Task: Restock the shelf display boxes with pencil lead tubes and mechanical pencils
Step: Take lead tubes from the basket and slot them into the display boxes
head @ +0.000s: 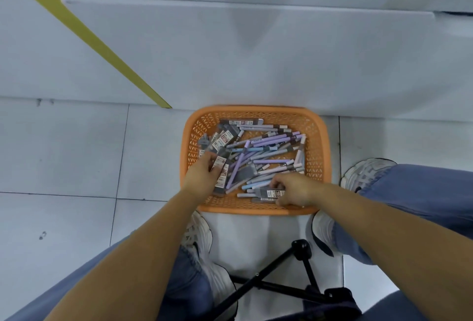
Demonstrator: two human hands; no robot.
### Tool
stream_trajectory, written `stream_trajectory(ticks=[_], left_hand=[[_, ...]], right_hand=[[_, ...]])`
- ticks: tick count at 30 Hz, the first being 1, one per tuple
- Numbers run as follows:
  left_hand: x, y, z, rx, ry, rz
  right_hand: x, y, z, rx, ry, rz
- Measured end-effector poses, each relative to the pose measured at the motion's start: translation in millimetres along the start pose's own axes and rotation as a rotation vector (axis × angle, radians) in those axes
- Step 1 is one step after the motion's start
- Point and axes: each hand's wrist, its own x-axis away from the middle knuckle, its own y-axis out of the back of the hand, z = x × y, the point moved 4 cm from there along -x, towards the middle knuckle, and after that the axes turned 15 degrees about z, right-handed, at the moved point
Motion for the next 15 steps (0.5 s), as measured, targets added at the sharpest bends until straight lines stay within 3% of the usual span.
stream_trajectory(ticks=[7, 12, 15], left_hand=[[-3.5, -6.5, -7.3, 0.053, 0.029, 0.076], [-4.8, 2.4, -12.6, 0.007, 0.021, -0.244], [-5.7, 4.0, -11.7, 0.006, 0.041, -0.275]], right_hand=[[2.8, -4.3, -5.1, 0.000, 0.005, -0.068], [-1.6, 11.0, -2.2, -0.404, 0.061, -0.232], [-12.2, 20.5, 15.3, -0.491, 0.090, -0.311]])
